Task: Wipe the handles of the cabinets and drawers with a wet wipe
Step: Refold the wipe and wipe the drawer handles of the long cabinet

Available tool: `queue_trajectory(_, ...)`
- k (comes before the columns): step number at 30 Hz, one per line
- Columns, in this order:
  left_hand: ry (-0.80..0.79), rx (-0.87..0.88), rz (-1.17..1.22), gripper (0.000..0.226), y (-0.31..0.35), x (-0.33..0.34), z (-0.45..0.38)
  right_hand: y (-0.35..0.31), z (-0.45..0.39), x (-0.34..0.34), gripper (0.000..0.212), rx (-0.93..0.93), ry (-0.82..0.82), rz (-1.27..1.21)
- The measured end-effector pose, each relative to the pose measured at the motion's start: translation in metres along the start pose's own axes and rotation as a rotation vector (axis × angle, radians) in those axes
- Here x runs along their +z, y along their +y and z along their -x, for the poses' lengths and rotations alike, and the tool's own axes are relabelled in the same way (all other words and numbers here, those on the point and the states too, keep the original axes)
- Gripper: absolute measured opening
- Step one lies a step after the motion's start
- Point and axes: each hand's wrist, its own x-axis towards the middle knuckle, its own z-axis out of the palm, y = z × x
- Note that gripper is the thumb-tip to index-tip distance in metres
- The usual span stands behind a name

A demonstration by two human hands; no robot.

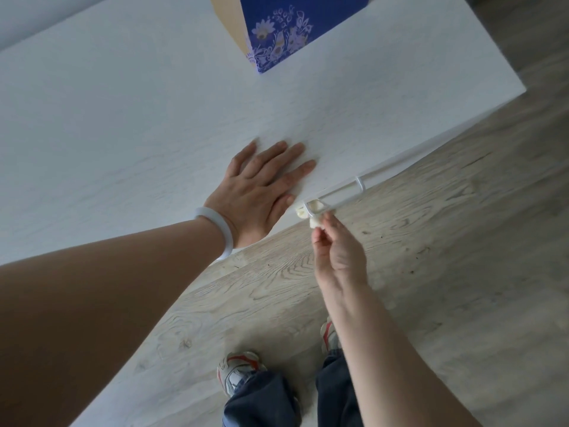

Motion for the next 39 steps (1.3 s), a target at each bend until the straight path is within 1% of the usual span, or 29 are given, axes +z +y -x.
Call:
queue_trajectory(3,-0.006,-0.001,0.000,0.054,0.000,0.000,0.000,-0.020,-0.008,-0.005,0.030,-0.071,-0.069,-0.041)
queue_trajectory(4,-0.007,-0.001,0.001,0.054,-0.001,0.000,0.000,-0.020,-0.008,-0.004,0.031,-0.070,-0.079,-0.041)
queue_trajectory(5,-0.007,-0.001,0.001,0.054,-0.001,0.000,0.000,-0.016,-0.006,-0.002,0.027,-0.057,-0.094,-0.039)
queue_trajectory(7,-0.007,-0.001,-0.001,0.054,-0.002,0.000,0.000,-0.006,-0.002,0.003,0.012,-0.019,-0.122,-0.029)
queue_trajectory(8,-0.008,0.000,-0.001,0.054,-0.001,0.000,0.000,-0.001,-0.001,0.004,0.009,-0.005,-0.134,-0.023)
queue_trajectory(10,-0.012,0.001,0.003,0.054,0.000,-0.001,0.000,-0.002,0.001,0.006,0.009,0.001,-0.158,0.022)
queue_trajectory(13,-0.010,0.001,0.003,0.054,-0.001,0.000,0.000,-0.025,-0.002,0.002,0.009,-0.032,-0.176,0.079)
queue_trajectory(15,-0.005,-0.002,0.003,0.054,0.000,0.000,0.000,-0.041,-0.007,0.002,0.009,-0.083,-0.145,0.018)
queue_trajectory(17,-0.008,0.002,0.003,0.054,0.000,-0.001,0.000,-0.043,-0.008,0.006,0.009,-0.112,-0.107,0.005)
queue_trajectory(22,-0.011,-0.001,-0.001,0.054,0.000,0.000,-0.001,-0.007,0.005,0.013,0.009,-0.069,-0.107,0.138)
queue_trajectory(25,-0.015,-0.001,-0.004,0.054,0.000,-0.001,0.000,-0.004,0.006,0.012,0.009,-0.040,-0.115,0.212)
queue_trajectory(27,-0.020,0.000,-0.005,0.054,0.000,-0.001,0.000,-0.015,0.003,0.011,0.006,-0.039,-0.094,0.155)
queue_trajectory(29,-0.024,-0.001,-0.005,0.054,0.000,-0.001,0.000,-0.024,-0.001,0.012,0.006,-0.082,-0.059,0.093)
queue_trajectory(32,-0.023,0.000,-0.005,0.054,0.000,-0.002,-0.001,-0.012,0.003,0.017,0.012,-0.133,-0.004,0.131)
queue_trajectory(34,-0.025,0.001,-0.010,0.054,-0.001,-0.001,-0.001,0.005,0.007,0.020,0.016,-0.110,-0.002,0.158)
queue_trajectory(36,-0.027,0.004,-0.009,0.054,0.000,-0.001,0.000,0.016,0.008,0.024,0.014,-0.066,0.005,0.135)
queue_trajectory(39,-0.040,0.001,-0.006,0.055,0.001,-0.002,-0.001,0.012,0.004,0.024,0.010,-0.029,-0.005,0.119)
